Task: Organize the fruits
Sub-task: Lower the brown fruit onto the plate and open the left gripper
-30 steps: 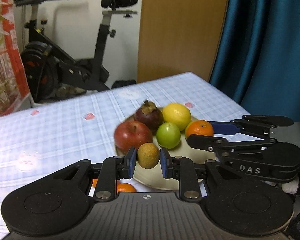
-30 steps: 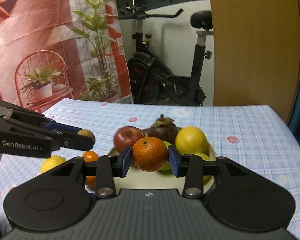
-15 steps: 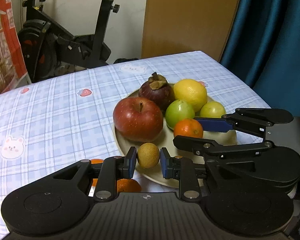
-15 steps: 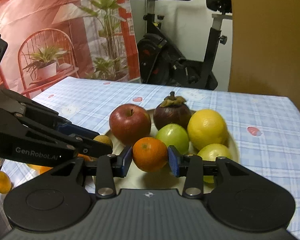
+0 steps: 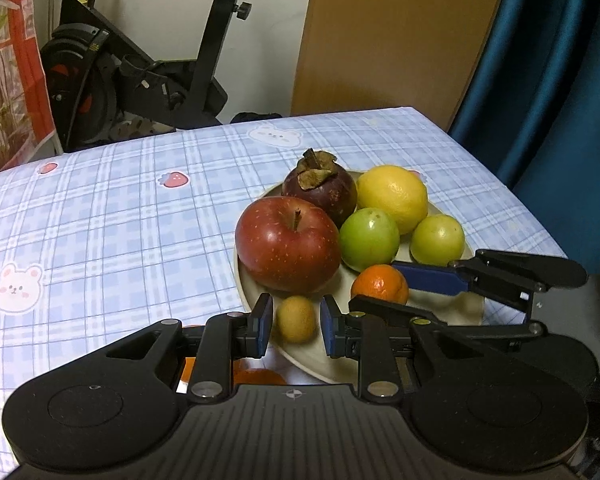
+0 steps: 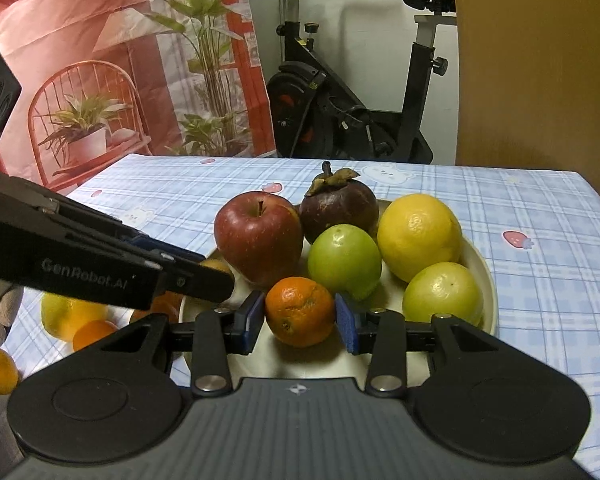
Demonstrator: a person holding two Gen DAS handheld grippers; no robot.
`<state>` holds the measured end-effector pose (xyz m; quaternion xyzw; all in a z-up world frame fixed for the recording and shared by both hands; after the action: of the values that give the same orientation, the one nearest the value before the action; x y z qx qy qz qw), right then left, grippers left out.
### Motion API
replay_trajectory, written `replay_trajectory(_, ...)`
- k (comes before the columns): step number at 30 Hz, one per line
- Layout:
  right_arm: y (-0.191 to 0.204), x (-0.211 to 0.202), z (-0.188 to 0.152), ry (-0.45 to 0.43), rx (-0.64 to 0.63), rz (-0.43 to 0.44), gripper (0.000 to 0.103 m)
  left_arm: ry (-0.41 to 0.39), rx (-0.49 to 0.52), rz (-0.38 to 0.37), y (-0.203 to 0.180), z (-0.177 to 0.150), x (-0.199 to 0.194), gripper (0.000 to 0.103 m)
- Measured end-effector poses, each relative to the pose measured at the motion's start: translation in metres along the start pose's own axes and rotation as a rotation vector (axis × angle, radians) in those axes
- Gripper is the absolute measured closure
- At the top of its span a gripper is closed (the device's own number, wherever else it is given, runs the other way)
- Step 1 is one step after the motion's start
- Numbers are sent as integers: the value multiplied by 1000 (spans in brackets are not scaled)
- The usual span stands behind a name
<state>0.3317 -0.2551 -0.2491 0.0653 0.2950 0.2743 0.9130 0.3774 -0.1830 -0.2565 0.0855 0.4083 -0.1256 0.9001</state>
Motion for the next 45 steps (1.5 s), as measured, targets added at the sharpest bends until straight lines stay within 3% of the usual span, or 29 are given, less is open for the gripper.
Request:
replay_trajectory(5, 8, -1, 1, 5, -6, -15, 53, -14, -1, -18, -1, 2, -13, 64)
replay_trajectory(17, 33, -44, 1, -79, 59, -19, 51, -100, -85, -2, 38, 2, -67, 63)
replay_trajectory(23, 59, -55, -6, -100, 76, -6, 51, -144, -93, 50, 58, -16, -98, 63)
replay_trajectory(30, 91, -53, -21, -65, 48, 11, 51, -171, -117, 84, 77, -42, -126, 63)
replay_trajectory(45, 142, -51, -31, -7, -33, 20, 51, -179, -244, 98, 116, -95, -151, 63)
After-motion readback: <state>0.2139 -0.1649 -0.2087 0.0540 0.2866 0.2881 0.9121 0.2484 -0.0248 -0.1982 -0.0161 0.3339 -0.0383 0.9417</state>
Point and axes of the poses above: each gripper's, at about its wrist camera, not at the fingertips, and x roughly the way its jaws point, y to its left, z to its top, the point moved 9 cm from there along x, roughly the way its jaws point, and after that the axes turned 15 degrees about z, right-handed, at the moved point
